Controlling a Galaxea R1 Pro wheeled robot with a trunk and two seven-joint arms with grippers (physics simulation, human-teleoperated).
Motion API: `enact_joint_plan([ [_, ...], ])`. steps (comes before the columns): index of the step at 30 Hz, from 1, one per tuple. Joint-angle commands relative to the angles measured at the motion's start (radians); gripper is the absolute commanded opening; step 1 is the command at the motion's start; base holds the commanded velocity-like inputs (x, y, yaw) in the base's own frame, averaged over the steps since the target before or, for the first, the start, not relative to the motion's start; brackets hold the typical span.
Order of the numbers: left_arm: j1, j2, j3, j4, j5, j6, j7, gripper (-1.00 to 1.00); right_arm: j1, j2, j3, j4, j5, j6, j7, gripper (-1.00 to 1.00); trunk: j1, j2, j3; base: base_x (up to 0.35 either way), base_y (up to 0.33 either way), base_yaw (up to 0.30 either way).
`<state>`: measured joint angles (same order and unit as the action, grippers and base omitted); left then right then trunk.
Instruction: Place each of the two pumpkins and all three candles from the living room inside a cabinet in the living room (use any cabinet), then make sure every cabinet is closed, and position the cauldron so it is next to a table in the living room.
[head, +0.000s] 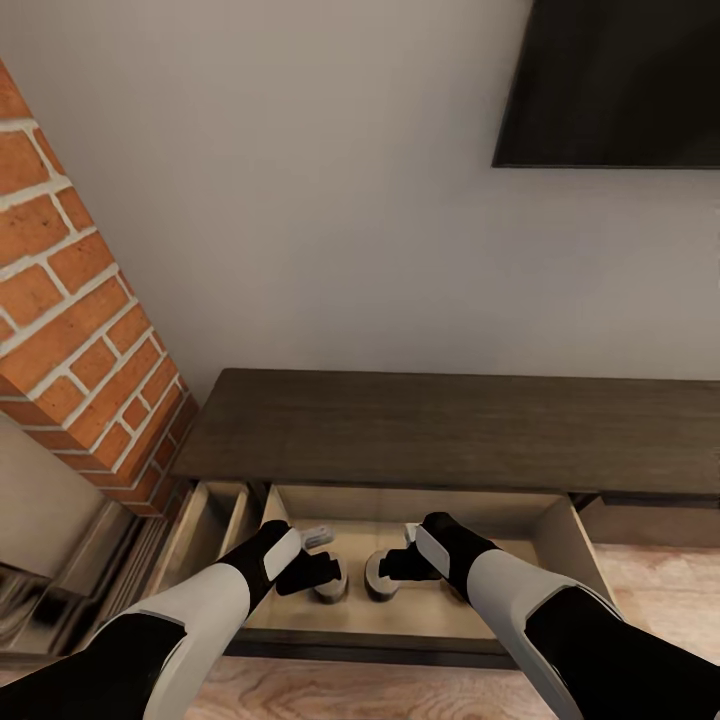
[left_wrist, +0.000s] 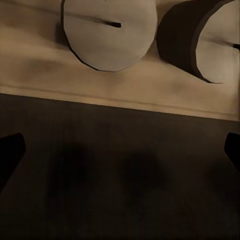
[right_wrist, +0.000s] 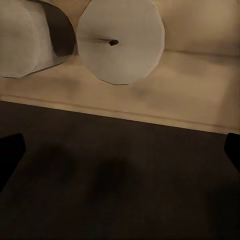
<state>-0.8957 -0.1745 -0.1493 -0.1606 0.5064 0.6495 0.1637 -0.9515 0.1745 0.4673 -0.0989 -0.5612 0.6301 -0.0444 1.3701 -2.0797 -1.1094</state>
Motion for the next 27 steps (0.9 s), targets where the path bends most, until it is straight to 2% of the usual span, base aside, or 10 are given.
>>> enact_joint_plan([
  [1, 0.000, 0.000, -0.006, -0.002, 0.011, 0.004, 0.008, 1.00, -0.001, 0.000, 0.007, -0.001, -0.009, 0.003, -0.005, 1.00, 0.000, 0.000, -0.001, 0.000, 0.000, 0.000],
  [20, 0.000, 0.000, -0.006, -0.002, 0.011, 0.010, 0.008, 1.00, 0.000, 0.000, 0.007, -0.001, -0.009, 0.008, -0.005, 1.00, -0.069, 0.126, 0.056, 0.000, 0.000, 0.000],
  [27, 0.000, 0.000, -0.006, -0.002, 0.011, 0.039, 0.008, 1.00, -0.001, 0.000, 0.007, -0.001, -0.009, 0.010, -0.005, 1.00, -0.096, 0.175, 0.078, 0.000, 0.000, 0.000],
])
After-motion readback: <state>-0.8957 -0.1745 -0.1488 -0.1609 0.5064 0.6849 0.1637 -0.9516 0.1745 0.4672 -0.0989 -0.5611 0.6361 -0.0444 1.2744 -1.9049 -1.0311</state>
